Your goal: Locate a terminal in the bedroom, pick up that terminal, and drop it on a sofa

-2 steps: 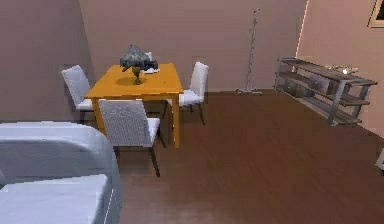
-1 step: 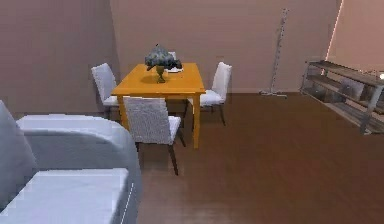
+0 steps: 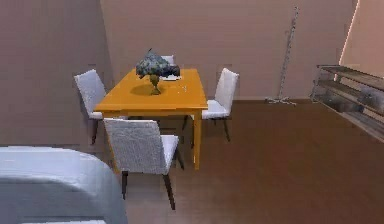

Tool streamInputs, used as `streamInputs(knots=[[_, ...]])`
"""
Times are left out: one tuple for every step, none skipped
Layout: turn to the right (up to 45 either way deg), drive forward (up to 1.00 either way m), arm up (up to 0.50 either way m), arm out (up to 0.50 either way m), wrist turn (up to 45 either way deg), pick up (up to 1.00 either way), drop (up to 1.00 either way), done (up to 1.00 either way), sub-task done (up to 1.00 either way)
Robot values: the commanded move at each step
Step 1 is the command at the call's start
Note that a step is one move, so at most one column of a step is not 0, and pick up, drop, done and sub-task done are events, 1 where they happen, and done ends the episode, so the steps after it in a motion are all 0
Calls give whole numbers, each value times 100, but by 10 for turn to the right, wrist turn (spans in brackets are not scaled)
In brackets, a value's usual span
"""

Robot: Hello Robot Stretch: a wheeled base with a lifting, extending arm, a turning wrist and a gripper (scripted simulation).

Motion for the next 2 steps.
streamInputs(knots=[[450, 0, 0, 0, 0, 0, 0, 0, 0], [420, 0, 0, 0, 0, 0, 0, 0, 0]])
